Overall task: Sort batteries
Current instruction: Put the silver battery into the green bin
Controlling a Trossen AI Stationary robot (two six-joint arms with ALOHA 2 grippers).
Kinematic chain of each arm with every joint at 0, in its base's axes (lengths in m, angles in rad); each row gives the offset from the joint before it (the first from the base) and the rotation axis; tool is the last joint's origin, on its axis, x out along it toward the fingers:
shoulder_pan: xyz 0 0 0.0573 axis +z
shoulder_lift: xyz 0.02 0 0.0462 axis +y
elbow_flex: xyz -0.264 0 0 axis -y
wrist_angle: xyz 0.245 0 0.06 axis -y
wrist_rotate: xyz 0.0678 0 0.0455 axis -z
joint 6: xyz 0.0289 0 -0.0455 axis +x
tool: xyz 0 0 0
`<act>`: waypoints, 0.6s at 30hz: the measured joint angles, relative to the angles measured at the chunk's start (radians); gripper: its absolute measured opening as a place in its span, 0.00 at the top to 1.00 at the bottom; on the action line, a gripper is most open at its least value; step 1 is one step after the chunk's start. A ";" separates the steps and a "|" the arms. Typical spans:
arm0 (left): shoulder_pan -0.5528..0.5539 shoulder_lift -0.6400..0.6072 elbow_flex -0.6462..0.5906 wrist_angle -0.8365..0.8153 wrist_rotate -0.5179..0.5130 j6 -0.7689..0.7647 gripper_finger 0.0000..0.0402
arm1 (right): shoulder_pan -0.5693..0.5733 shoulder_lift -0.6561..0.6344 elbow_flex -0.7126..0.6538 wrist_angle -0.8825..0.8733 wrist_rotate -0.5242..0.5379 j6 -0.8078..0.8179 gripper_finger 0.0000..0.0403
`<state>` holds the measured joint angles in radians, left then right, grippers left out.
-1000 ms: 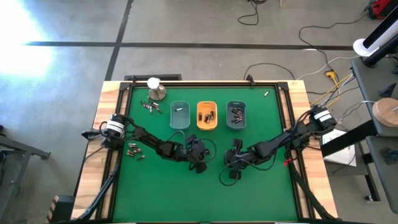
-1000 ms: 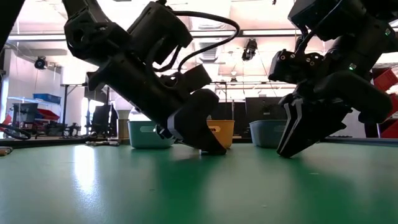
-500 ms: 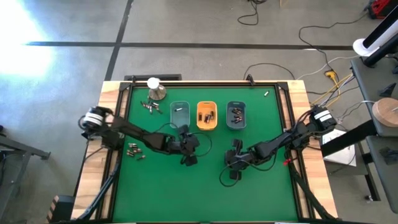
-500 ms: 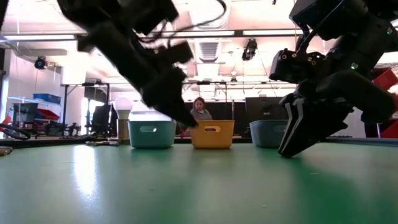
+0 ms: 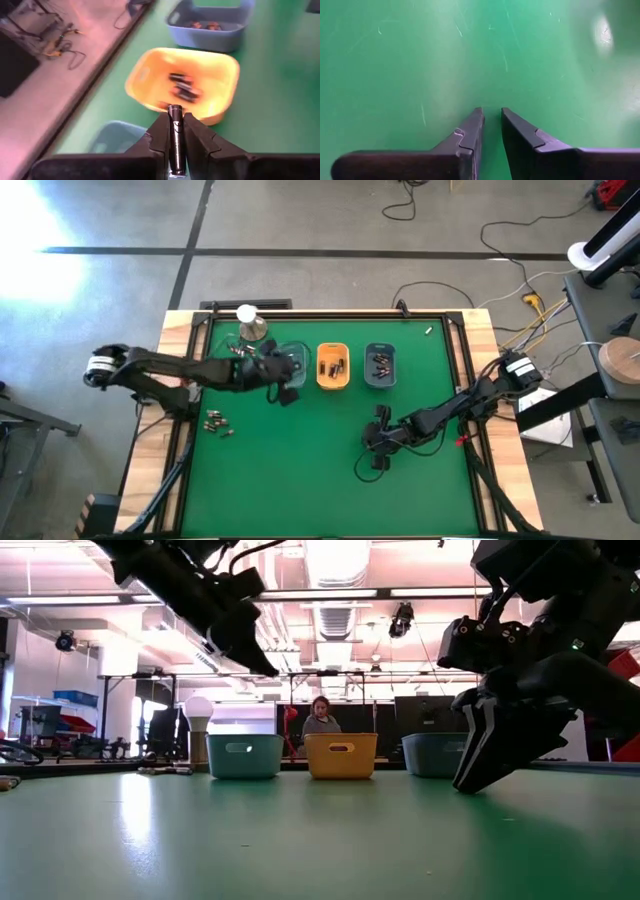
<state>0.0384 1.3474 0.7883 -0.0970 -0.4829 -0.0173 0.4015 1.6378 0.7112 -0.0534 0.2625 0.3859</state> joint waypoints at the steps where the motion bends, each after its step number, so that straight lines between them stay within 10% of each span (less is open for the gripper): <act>1: 0.025 -0.020 -0.001 -0.010 0.011 0.025 0.95 | 0.000 0.000 0.000 -0.001 -0.001 0.000 0.85; 18: 0.338 0.082 -0.001 -0.062 0.333 0.103 0.95 | 0.000 -0.001 -0.001 -0.001 -0.001 0.000 0.86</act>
<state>0.3760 1.4294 0.7872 -0.1593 -0.1498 0.0860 0.4015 1.6367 0.7105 -0.0544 0.2611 0.3858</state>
